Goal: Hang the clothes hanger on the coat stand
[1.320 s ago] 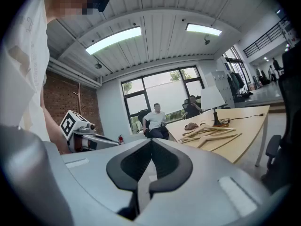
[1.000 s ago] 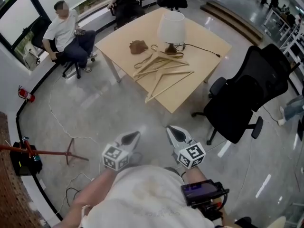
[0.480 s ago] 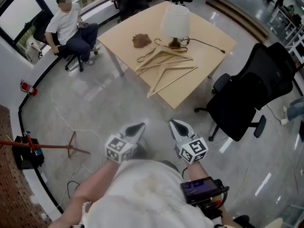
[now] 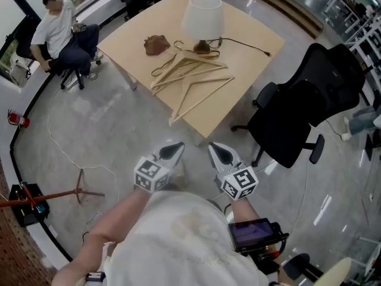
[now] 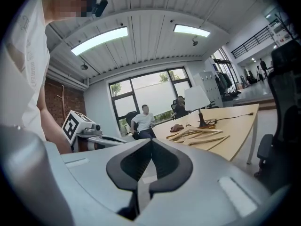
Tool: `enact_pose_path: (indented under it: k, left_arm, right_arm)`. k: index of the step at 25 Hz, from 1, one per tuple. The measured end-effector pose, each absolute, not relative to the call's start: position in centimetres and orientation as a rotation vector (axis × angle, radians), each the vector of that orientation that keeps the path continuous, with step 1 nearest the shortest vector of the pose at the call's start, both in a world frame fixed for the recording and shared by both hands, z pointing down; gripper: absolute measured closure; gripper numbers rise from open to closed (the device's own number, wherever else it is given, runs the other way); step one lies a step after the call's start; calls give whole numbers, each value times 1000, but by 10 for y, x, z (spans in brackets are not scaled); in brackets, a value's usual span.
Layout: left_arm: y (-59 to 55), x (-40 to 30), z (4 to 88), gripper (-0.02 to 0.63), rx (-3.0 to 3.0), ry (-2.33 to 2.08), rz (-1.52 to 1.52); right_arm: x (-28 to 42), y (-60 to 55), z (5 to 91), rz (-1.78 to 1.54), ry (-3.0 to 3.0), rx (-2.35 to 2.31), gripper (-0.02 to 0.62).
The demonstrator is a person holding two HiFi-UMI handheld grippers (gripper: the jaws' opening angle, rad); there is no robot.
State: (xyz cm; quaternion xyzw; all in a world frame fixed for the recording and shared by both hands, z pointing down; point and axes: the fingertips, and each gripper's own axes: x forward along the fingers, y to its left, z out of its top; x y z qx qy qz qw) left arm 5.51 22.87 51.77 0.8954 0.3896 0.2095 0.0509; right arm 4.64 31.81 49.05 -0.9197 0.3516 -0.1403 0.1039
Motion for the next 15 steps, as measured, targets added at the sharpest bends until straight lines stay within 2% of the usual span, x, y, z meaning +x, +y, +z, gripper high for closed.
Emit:
enact_pose_path:
  k: [15]
  left_arm:
    - [222, 210, 523, 604, 2692, 1227, 657]
  right_arm:
    - [204, 337, 495, -426, 950, -2782, 581]
